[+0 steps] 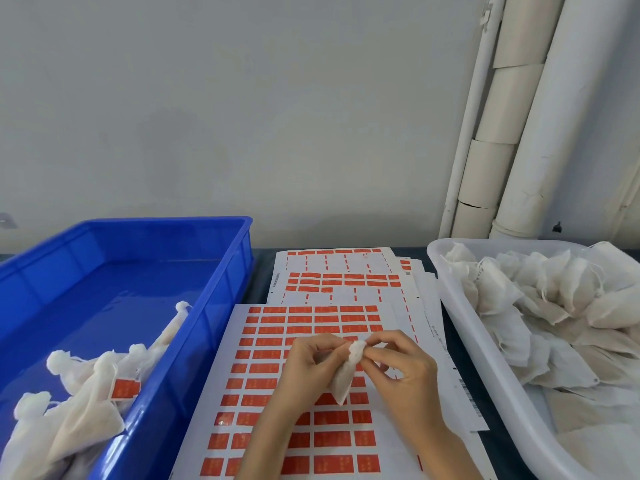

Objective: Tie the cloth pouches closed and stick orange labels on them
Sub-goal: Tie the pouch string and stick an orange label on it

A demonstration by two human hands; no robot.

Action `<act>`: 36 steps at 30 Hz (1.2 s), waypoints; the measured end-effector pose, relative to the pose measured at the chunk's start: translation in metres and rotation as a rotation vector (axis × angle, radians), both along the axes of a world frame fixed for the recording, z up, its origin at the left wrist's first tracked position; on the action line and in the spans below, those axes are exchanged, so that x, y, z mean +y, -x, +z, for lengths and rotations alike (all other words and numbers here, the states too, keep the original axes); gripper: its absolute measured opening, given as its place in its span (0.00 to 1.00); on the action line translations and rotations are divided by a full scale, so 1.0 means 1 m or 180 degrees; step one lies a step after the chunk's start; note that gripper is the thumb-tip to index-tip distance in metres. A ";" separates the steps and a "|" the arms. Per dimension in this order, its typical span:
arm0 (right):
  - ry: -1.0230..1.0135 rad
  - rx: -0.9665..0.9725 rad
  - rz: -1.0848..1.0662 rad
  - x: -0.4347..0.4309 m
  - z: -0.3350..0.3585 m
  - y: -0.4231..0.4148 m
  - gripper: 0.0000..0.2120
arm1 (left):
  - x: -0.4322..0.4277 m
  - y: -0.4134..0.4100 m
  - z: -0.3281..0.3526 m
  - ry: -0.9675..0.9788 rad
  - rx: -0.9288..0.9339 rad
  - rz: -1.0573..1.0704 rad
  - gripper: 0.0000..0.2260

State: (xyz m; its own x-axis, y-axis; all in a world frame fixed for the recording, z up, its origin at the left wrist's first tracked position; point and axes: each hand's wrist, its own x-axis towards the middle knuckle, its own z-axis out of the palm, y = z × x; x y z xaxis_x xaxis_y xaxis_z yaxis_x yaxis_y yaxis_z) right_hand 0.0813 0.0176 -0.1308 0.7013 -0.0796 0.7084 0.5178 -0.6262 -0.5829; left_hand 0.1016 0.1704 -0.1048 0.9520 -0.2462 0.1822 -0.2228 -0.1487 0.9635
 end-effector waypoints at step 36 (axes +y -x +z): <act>-0.0845 0.0663 -0.0002 0.012 0.010 0.004 0.12 | -0.011 0.007 -0.004 -0.0184 0.0284 0.0028 0.10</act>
State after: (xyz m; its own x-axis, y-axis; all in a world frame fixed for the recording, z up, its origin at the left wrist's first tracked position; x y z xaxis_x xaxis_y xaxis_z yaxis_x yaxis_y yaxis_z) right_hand 0.0773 0.0293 -0.1206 0.8288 -0.2427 0.5042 0.3698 -0.4387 -0.8190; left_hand 0.0943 0.1594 -0.1088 0.9659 -0.2453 0.0825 -0.1351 -0.2061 0.9692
